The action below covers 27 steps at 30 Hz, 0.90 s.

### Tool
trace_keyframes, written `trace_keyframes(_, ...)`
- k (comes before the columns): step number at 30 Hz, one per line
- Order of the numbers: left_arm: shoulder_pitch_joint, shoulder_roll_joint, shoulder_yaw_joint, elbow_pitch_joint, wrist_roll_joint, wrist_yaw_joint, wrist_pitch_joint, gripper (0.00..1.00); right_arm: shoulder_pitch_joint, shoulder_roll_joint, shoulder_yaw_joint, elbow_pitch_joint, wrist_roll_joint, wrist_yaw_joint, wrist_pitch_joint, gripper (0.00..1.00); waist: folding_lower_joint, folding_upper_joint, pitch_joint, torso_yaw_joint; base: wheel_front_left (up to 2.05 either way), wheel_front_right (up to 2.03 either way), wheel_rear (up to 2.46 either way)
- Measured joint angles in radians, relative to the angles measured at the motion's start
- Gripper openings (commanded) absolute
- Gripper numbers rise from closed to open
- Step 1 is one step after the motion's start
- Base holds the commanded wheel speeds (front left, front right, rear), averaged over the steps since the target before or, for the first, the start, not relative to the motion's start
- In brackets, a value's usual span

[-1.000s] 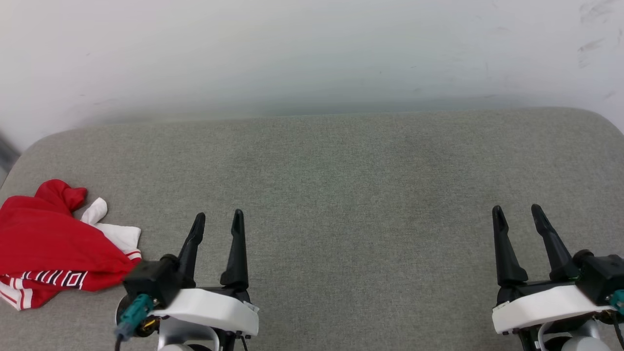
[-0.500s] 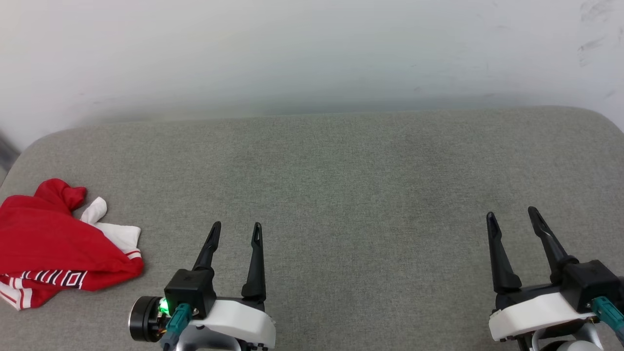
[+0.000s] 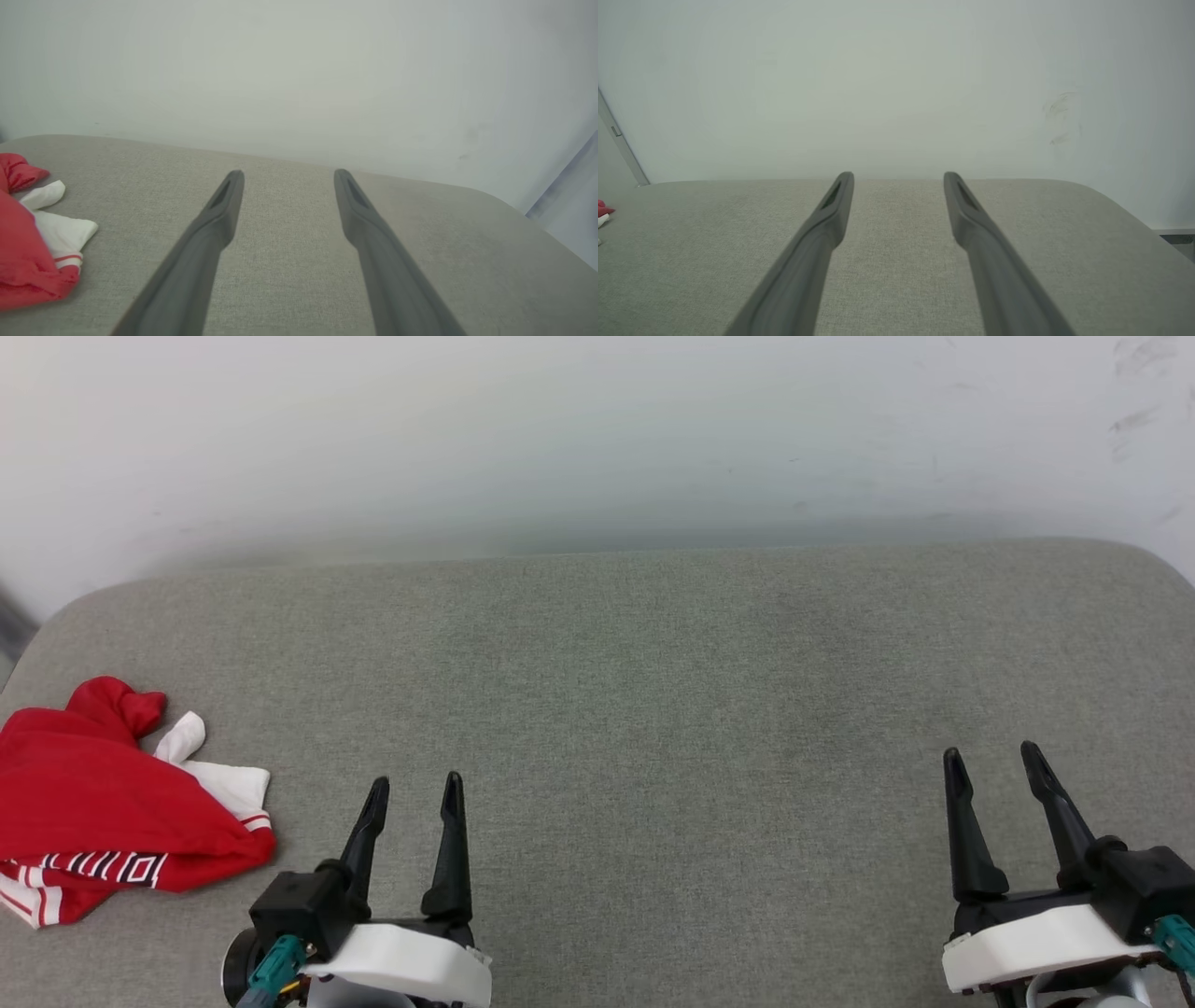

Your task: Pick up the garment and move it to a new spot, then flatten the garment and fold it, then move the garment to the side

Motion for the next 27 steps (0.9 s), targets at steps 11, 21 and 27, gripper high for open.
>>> trace_keyframes(11, 0.029, -0.025, 0.042, 0.078, 0.125, -0.095, -0.025, 1.0, 0.002, 0.0, 0.001, 0.046, -0.026, 0.0, -0.026, 1.0, 0.0, 0.0, -0.007, 0.0, 0.0, 0.0, 0.0)
trace_keyframes(21, 0.029, -0.026, 0.028, 0.067, 0.157, -0.088, -0.043, 1.0, 0.007, 0.0, 0.025, 0.034, -0.079, 0.0, -0.043, 1.0, 0.0, 0.0, -0.008, 0.001, 0.0, 0.0, 0.0)
trace_keyframes(27, 0.033, -0.026, 0.044, 0.073, 0.103, -0.098, -0.046, 1.0, 0.013, 0.0, 0.039, 0.04, -0.03, 0.0, -0.047, 1.0, 0.0, 0.0, -0.009, 0.002, 0.0, 0.0, 0.0)
